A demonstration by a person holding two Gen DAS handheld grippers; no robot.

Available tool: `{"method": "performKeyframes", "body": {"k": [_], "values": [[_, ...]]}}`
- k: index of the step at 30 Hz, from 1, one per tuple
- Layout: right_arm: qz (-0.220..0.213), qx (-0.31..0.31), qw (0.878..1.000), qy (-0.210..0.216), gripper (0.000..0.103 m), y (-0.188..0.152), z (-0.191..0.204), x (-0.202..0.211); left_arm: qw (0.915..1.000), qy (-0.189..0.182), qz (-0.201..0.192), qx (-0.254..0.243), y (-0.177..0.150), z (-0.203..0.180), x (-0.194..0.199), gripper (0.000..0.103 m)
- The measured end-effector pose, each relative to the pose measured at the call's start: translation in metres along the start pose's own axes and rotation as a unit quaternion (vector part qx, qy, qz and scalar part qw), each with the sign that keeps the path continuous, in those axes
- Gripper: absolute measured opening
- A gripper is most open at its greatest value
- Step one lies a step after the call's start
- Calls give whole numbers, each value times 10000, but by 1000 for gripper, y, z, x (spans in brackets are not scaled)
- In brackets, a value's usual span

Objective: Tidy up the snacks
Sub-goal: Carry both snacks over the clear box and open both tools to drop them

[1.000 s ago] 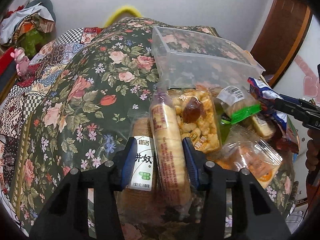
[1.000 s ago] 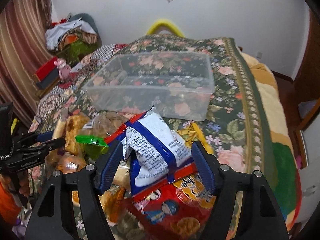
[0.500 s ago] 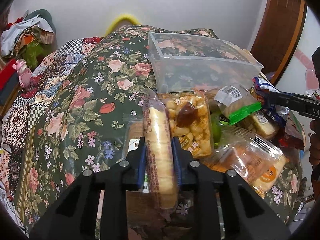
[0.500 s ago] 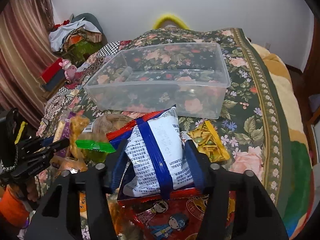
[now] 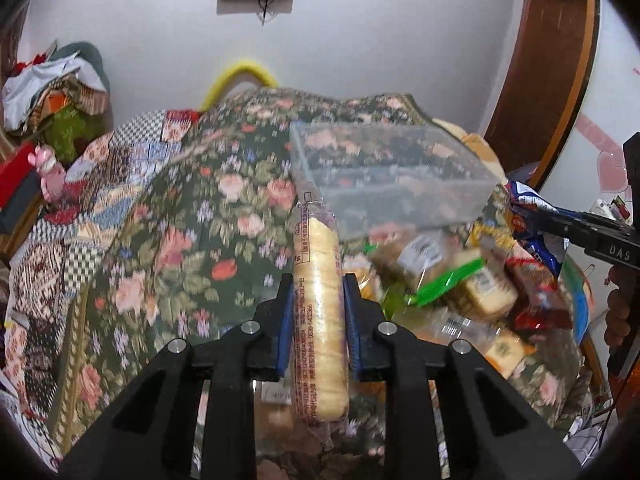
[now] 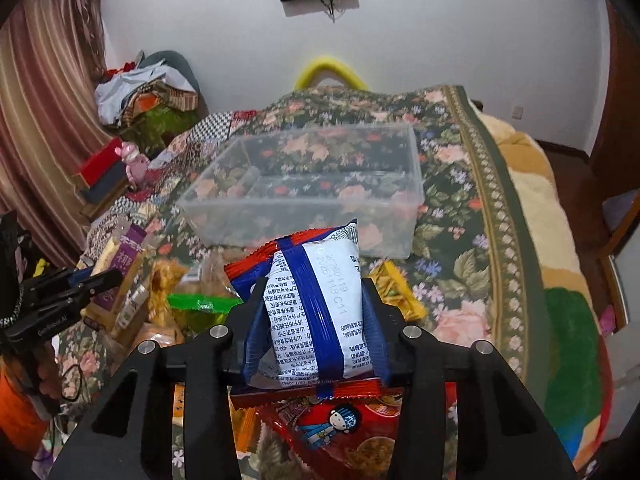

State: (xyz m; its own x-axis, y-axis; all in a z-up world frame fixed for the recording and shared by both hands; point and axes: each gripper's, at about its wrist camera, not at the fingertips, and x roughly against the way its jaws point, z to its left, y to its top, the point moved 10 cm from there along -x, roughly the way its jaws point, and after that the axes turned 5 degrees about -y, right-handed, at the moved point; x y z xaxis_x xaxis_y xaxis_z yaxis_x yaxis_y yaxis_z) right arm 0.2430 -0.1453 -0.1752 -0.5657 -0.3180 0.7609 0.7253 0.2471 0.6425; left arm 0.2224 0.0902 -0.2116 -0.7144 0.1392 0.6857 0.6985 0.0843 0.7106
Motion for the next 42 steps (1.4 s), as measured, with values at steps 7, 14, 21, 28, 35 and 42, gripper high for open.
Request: {"method": "performKeyframes", "body": {"k": [7,14,21,28,35,42], "values": [[-369,-118,9992,-58,40,29,-5,15,9990,-79,-400,-172,47,-16,3,22],[-642,-106,9977,-165,40,56,-9,17,9974,-329,-614,-196,91,-34,-10,22],[-721,-128,9970,-238,40,78,-15,0,9975,-371,-549,-240,118,-42,-41,22],[-521,-90,9979,-362,40,92,-21,-35,9987,-434,-245,-79,131,-34,-84,22],[-228,78,9983,-527,40,99,-22,-72,9991,-413,45,-42,136,-26,-121,22],[209,150,9983,-532,40,91,-21,-104,9987,-377,312,-108,129,-26,-147,22]]}}
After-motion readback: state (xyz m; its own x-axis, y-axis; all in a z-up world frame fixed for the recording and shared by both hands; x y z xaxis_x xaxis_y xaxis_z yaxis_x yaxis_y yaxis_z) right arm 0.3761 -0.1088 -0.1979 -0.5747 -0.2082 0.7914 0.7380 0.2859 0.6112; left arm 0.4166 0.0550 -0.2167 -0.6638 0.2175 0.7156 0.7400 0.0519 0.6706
